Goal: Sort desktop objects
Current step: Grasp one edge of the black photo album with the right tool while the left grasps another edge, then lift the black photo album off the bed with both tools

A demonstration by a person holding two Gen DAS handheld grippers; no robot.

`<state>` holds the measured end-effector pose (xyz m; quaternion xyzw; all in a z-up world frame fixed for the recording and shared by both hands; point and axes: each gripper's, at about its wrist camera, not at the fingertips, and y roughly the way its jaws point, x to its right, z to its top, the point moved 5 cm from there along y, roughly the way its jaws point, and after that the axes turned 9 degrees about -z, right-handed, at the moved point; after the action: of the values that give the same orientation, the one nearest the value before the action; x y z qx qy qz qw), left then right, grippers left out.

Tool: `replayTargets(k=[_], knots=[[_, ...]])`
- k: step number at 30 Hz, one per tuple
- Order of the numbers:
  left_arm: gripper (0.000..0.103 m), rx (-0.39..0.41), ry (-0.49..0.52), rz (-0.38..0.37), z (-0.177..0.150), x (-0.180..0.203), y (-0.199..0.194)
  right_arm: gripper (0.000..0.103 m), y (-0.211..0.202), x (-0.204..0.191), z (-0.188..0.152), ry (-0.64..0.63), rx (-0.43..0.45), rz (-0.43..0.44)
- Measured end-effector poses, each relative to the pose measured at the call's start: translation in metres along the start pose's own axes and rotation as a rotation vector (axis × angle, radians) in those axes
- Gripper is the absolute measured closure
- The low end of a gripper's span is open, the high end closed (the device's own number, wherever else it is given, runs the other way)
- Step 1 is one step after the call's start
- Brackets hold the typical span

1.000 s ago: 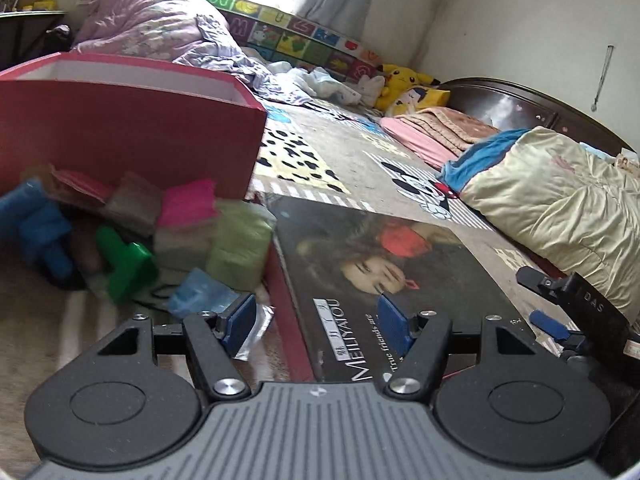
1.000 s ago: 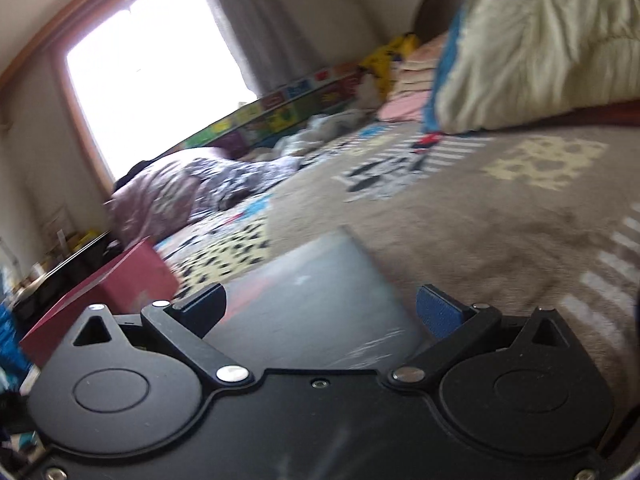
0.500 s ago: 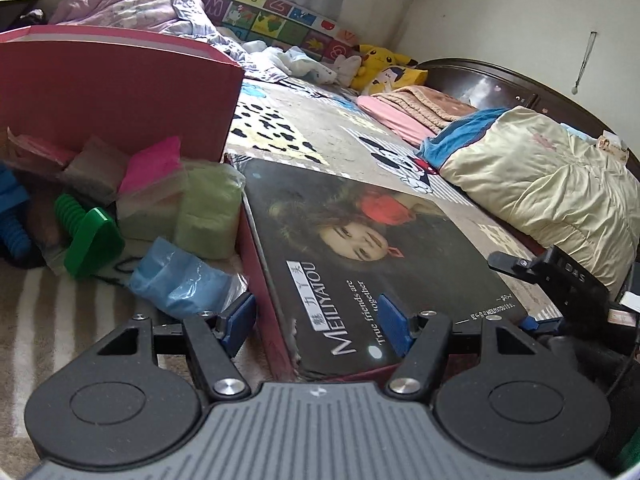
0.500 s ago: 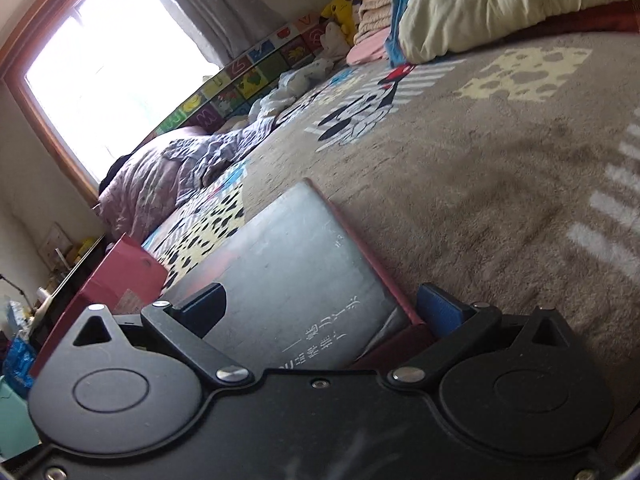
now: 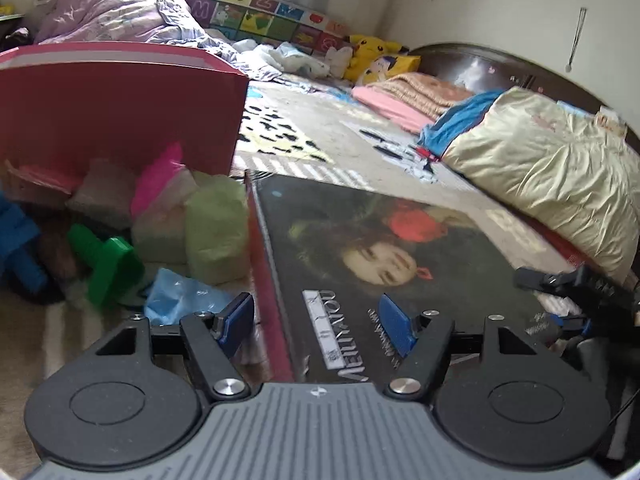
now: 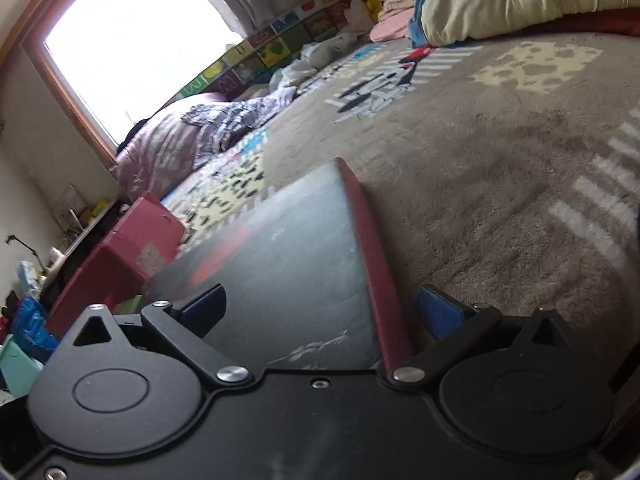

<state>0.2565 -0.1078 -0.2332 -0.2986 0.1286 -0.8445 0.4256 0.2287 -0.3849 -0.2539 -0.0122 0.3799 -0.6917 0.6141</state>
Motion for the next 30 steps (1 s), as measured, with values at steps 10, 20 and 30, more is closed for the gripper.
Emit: replayTargets(k=[10,20,30], knots=[[0.033,0.005,0.075,-0.003,0.006,0.012,-0.006,0.000,0.006,-0.012,-0.001,-0.070,-0.025,0.035],[0.030,0.107,0.128,-0.048,0.031,0.029,-0.038,0.000,-0.058,-0.031,0.018,-0.053,0.110,0.119],[0.029,0.257,0.153,-0.018,0.092,0.010,-0.085,0.000,-0.063,-0.095,0.046,-0.098,0.158,0.186]])
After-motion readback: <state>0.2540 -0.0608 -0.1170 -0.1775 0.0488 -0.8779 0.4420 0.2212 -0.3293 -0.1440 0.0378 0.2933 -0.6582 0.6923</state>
